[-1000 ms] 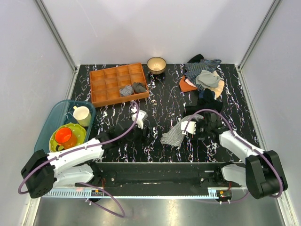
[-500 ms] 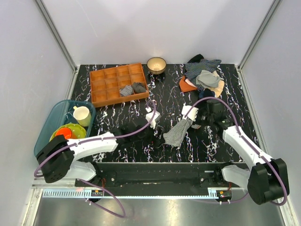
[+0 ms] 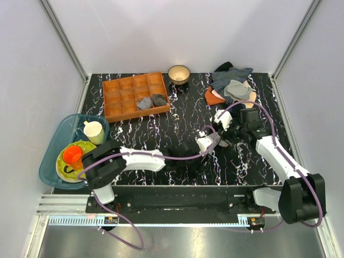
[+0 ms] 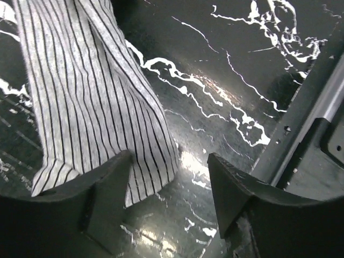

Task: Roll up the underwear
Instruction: Flatten out the underwear at the center of the board.

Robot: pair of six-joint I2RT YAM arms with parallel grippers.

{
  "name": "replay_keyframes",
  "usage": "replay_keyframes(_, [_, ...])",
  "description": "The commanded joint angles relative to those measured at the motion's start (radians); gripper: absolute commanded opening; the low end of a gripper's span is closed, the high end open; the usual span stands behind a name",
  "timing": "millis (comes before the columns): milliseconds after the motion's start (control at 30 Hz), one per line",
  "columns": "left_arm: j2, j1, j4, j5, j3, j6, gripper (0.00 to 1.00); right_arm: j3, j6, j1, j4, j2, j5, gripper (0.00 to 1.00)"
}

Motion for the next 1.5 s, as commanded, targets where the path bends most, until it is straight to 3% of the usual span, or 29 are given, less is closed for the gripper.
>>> replay_keyframes(0, [0.084,-0.013,0.007,-0.072,0.095,-0.017,0.46,0.067,0.073,-0.066,-0.051,0.034,-0.076,0.52])
replay_keyframes(33, [0.093,-0.01,-0.016,-0.095,0.106,-0.021,0.35,0.067,0.072,-0.069,-0.059,0.039,-0.081,0.52])
replay_keyframes(100, [0.086,-0.004,-0.028,-0.112,0.103,-0.031,0.03,0.069,0.061,-0.072,-0.08,0.048,-0.092,0.52])
replay_keyframes(300, [-0.069,0.045,-0.004,-0.063,0.002,-0.066,0.0,0.105,0.034,-0.073,-0.142,0.106,-0.113,0.57])
replay_keyframes(633, [-0.223,0.26,0.096,0.271,-0.14,-0.175,0.0,0.21,0.037,-0.072,-0.2,0.203,-0.089,0.59])
replay_keyframes(800, [-0.2,0.359,0.073,0.337,-0.143,-0.177,0.0,0.256,0.014,-0.067,-0.269,0.258,-0.144,0.6])
replay_keyframes(1100, [0.041,0.539,-0.051,0.4,-0.04,-0.137,0.0,0.254,-0.12,-0.037,-0.307,0.263,-0.138,0.66])
replay_keyframes(1333, [0.084,0.578,-0.069,0.42,-0.011,-0.116,0.0,0.208,-0.316,-0.02,-0.315,0.284,-0.181,0.66])
replay_keyframes(1467, [0.081,0.581,-0.103,0.423,0.008,-0.096,0.0,0.21,-0.309,-0.014,-0.3,0.228,-0.231,0.66])
